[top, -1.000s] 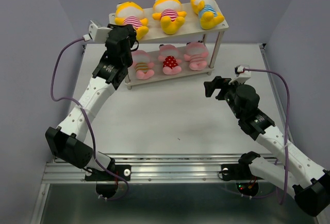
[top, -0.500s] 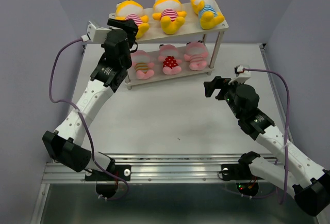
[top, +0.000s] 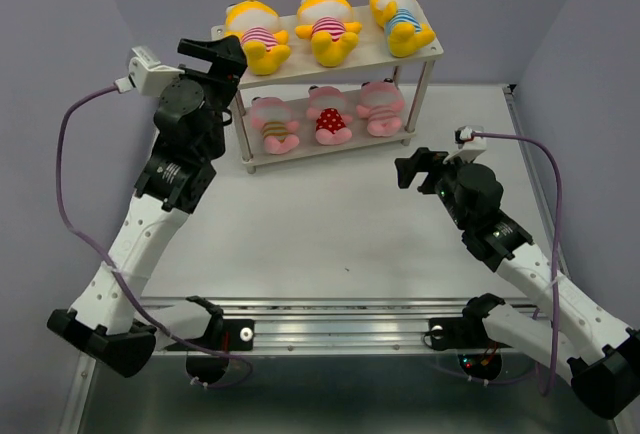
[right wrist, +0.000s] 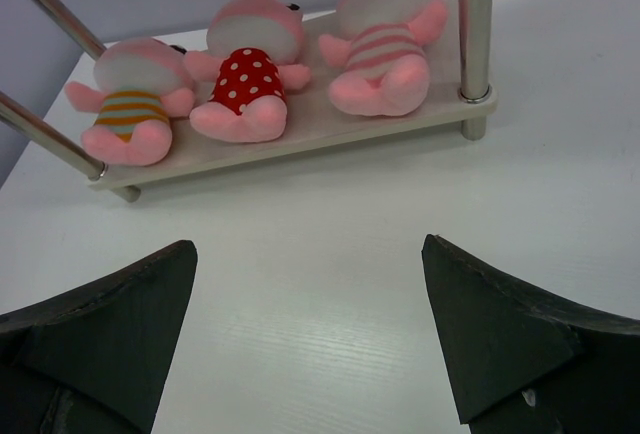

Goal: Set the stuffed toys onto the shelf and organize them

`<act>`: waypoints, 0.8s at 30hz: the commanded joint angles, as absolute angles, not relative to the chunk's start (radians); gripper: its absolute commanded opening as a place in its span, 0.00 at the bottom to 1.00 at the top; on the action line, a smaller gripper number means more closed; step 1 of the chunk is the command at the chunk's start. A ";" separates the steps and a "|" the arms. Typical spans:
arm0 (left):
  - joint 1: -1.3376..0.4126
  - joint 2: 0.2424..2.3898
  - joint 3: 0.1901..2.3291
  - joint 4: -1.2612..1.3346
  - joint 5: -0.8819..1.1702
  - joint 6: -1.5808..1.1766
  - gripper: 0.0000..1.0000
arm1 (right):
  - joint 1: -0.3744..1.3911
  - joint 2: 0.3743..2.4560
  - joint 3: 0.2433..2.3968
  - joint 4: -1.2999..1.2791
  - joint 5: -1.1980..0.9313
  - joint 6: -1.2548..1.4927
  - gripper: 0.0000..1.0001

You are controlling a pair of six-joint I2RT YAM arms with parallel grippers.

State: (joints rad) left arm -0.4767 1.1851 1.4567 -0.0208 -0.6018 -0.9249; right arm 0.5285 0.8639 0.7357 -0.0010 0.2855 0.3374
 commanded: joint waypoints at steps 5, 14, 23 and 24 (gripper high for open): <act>-0.482 0.976 1.350 -0.343 -0.600 -0.800 0.99 | 0.522 0.828 0.718 0.015 0.431 0.380 1.00; -0.482 0.730 1.103 -0.480 -0.729 -0.862 0.99 | 0.522 0.830 0.750 -0.126 0.698 0.541 1.00; -0.480 0.742 1.075 -0.489 -0.768 -0.887 0.99 | 0.522 0.815 0.750 -0.184 0.761 0.612 1.00; -0.480 0.742 1.074 -0.488 -0.770 -0.882 0.99 | 0.522 0.813 0.750 -0.189 0.762 0.617 1.00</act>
